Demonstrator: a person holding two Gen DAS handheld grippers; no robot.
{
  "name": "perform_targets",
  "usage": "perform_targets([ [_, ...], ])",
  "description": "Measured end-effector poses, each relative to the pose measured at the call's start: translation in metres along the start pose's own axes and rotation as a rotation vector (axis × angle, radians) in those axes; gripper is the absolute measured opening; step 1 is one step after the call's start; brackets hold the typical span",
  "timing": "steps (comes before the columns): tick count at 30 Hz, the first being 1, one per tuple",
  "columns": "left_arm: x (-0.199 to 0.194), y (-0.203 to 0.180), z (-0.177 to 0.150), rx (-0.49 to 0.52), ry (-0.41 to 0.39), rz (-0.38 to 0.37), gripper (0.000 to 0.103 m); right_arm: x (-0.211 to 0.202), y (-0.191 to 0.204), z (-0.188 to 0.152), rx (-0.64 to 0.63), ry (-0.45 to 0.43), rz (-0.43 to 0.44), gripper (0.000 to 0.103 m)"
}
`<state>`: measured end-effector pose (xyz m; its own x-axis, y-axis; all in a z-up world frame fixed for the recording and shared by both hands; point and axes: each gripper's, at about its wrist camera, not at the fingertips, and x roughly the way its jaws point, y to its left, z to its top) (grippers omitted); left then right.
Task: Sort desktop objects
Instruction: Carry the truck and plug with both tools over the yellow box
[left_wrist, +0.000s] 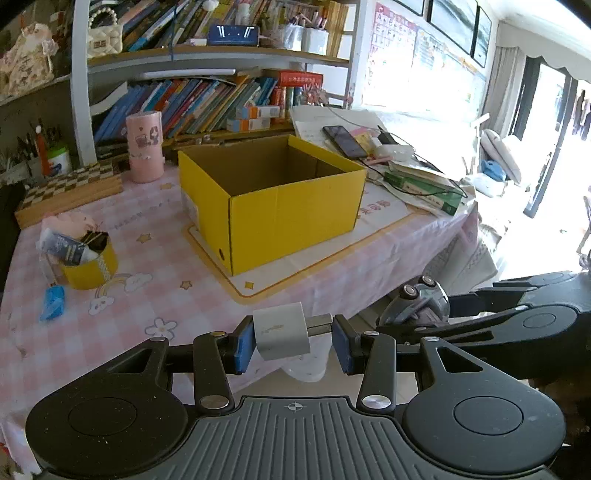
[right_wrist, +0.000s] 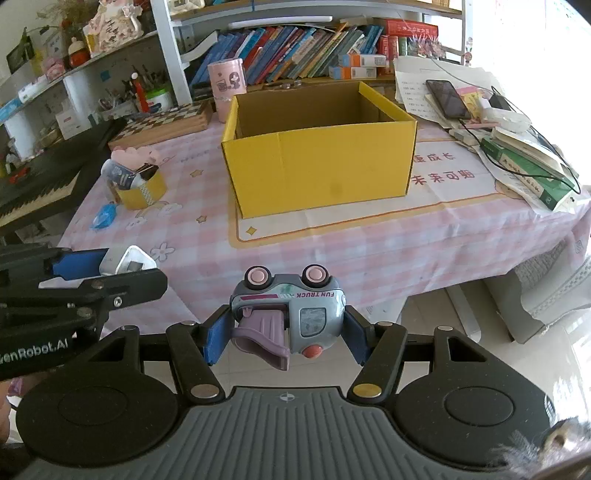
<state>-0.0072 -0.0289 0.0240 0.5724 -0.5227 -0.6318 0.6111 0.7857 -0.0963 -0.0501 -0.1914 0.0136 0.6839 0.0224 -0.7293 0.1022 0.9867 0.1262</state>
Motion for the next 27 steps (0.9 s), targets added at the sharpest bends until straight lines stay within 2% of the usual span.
perform_targets([
  [5,0.003,0.000,0.005,-0.006,-0.012,-0.013,0.042,0.001,-0.001,0.004,-0.005,0.002,-0.002,0.060],
  [27,0.036,-0.023,0.026,0.115,0.012,-0.119,0.042,0.011,-0.037,0.008,0.099,0.009,-0.058,0.060],
])
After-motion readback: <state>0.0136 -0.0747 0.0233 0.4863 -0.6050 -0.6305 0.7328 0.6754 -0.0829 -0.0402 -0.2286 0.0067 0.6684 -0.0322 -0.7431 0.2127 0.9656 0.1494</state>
